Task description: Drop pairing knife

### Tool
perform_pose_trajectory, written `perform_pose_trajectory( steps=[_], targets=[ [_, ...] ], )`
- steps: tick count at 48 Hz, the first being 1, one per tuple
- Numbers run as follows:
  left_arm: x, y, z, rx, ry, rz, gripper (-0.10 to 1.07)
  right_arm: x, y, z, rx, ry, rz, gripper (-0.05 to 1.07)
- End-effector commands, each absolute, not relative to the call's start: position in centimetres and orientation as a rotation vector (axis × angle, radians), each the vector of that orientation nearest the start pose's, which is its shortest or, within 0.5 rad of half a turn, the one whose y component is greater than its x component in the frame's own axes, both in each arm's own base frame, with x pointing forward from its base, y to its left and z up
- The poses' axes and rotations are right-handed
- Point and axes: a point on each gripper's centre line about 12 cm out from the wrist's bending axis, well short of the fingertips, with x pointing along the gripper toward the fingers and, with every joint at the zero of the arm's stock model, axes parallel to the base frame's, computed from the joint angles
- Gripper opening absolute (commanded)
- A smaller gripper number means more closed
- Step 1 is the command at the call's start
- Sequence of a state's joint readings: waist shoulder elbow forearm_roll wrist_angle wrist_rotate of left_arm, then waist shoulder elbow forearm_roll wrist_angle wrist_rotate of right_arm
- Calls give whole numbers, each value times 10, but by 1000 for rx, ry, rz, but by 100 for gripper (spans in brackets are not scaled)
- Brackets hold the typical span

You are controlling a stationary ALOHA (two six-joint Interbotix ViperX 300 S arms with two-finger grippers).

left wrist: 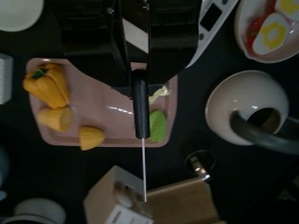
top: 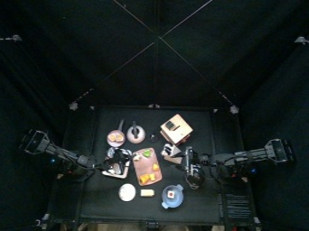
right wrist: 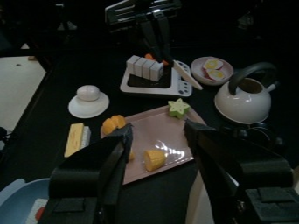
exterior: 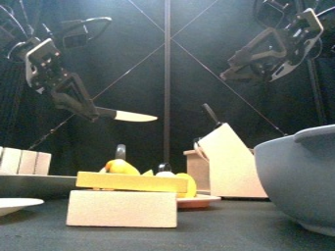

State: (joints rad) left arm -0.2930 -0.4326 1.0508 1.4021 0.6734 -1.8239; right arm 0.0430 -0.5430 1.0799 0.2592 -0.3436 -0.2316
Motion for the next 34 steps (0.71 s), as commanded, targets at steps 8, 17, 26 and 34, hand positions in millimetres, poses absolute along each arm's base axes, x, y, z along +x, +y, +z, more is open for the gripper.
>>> perform_pose_trajectory(
  steps=[8,17,26,34],
  targets=[
    [227,17,181,-171,602,674,33,268,2,242,13,182,-46,86],
    [207,20,166,-212,650,688,33,268,3,240,11,188,-44,86],
    [201,19,160,-225,658,660,34,269,3,239,12,189,-46,86],
    [201,18,161,-229,657,657,39,270,3,238,12,192,-46,86]
  ],
)
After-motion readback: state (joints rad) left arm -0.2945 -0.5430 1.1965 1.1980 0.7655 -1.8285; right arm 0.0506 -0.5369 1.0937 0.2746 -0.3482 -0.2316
